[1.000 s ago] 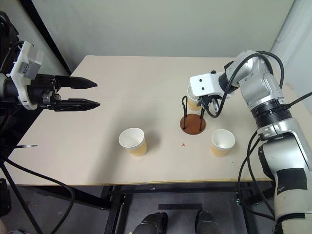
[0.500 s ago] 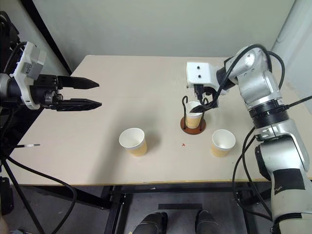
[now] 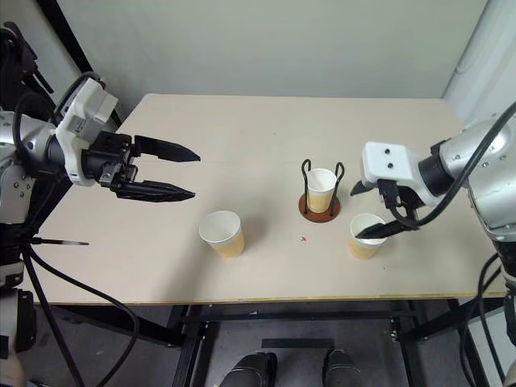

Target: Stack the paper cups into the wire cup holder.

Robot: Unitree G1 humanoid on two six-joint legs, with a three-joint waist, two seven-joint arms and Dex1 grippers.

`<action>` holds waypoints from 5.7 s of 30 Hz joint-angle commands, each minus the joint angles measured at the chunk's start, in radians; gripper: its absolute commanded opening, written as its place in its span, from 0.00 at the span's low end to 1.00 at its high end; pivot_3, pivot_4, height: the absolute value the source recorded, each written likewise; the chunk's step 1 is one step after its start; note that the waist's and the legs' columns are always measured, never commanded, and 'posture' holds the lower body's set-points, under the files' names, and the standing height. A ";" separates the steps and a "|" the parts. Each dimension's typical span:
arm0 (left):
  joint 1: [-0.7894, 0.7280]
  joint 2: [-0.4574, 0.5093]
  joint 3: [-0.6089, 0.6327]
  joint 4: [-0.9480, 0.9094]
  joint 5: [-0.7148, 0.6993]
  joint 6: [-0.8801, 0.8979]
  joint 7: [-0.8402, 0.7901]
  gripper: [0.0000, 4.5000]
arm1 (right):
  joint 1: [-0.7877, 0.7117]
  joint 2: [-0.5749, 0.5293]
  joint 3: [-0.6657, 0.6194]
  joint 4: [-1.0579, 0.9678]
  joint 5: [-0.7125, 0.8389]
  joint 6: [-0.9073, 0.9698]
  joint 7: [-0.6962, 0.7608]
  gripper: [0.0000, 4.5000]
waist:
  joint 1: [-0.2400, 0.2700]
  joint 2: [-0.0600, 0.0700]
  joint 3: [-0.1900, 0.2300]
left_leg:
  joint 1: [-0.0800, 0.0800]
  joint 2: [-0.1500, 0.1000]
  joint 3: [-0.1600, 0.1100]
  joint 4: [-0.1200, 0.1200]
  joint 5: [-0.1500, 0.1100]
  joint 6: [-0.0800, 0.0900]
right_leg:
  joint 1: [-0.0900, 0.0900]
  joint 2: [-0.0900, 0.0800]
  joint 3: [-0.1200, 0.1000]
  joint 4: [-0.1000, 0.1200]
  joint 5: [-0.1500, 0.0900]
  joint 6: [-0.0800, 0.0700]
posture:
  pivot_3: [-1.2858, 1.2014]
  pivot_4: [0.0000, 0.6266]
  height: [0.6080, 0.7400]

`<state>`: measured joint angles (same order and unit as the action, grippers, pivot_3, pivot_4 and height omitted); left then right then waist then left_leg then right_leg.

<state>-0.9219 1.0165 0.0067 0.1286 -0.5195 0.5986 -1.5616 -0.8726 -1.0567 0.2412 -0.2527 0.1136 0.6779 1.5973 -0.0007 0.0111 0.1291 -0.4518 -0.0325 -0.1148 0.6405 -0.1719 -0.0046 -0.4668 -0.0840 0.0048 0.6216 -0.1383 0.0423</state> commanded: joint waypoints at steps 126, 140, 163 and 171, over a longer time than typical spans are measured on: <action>0.037 0.179 -0.232 -0.115 0.251 -0.460 -0.053 0.87 | -0.305 0.303 -0.185 0.049 0.283 0.361 -0.259 0.92 | 0.005 0.000 0.000 | -0.003 0.002 -0.006 -0.009 0.003 -0.014 | -0.007 0.000 -0.006 0.009 -0.008 -0.015 | 0.52 0.24 1.00; 0.070 0.193 -0.263 -0.258 0.338 -0.351 -0.043 0.87 | -0.368 0.161 -0.117 0.128 0.396 0.396 -0.196 0.92 | 0.005 0.000 0.000 | -0.005 0.002 -0.006 -0.009 0.002 -0.007 | -0.007 0.000 -0.006 0.007 -0.012 -0.008 | 0.52 0.24 1.00; 0.157 0.096 -0.288 -0.167 0.484 -0.455 -0.007 0.87 | -0.344 0.094 -0.104 0.104 0.443 0.359 -0.175 0.92 | 0.007 0.000 0.000 | -0.004 0.002 -0.006 -0.009 0.001 -0.007 | -0.006 0.000 -0.006 0.007 -0.012 -0.007 | 0.52 0.24 1.00; 0.144 0.024 -0.308 -0.126 0.529 -0.482 0.001 0.87 | -0.339 0.094 -0.099 0.109 0.444 0.350 -0.190 0.92 | 0.007 0.000 0.000 | -0.003 0.002 -0.006 -0.009 0.001 -0.007 | -0.006 0.000 -0.006 0.008 -0.012 -0.007 | 0.52 0.24 1.00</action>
<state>-0.7622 1.0406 -0.3020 0.0018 0.0011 0.1329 -1.5615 -1.2011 -0.9521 0.1673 -0.1262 0.5469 1.0395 1.4156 0.0060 0.0108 0.1289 -0.4551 -0.0307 -0.1208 0.6321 -0.1712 -0.0114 -0.4726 -0.0840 -0.0013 0.6294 -0.1506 0.0349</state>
